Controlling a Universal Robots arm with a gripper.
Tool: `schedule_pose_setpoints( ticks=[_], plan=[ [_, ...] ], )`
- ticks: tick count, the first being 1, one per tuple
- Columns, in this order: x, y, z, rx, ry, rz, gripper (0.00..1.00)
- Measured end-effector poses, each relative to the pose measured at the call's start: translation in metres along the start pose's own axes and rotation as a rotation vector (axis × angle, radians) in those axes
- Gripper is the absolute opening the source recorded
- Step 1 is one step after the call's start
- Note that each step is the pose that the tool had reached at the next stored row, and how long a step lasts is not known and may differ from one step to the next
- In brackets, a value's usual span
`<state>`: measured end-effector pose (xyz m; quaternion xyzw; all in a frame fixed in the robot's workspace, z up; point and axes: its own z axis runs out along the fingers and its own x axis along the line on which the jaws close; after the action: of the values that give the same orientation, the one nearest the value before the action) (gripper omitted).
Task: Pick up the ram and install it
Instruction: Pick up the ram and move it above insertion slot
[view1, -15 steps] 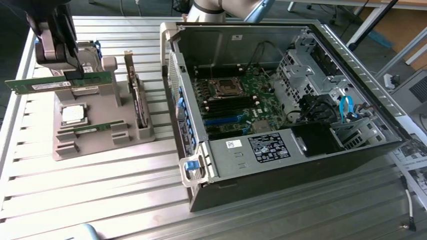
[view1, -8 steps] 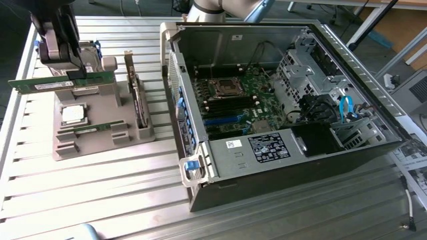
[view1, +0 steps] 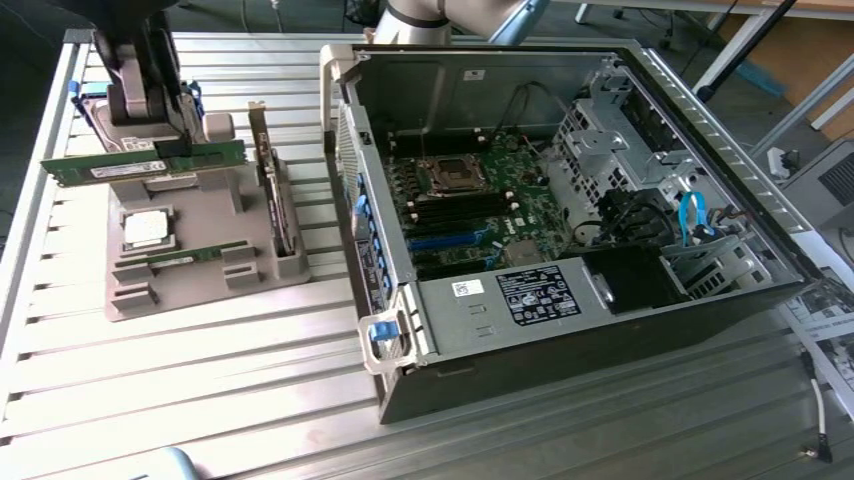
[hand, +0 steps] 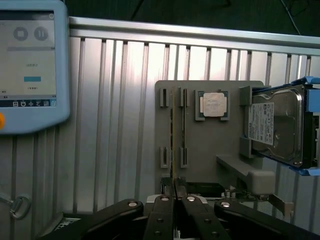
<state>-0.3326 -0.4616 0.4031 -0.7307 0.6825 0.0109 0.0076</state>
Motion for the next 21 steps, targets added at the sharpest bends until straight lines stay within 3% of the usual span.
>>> schedule_pose_setpoints(
  ticks=[12, 21],
  plan=[
    [0.002, -0.0224, -0.0006, 0.0, 0.0, 0.0, 0.12],
    [0.002, -0.0345, -0.0008, 0.0, 0.0, 0.0, 0.12]
  ],
)
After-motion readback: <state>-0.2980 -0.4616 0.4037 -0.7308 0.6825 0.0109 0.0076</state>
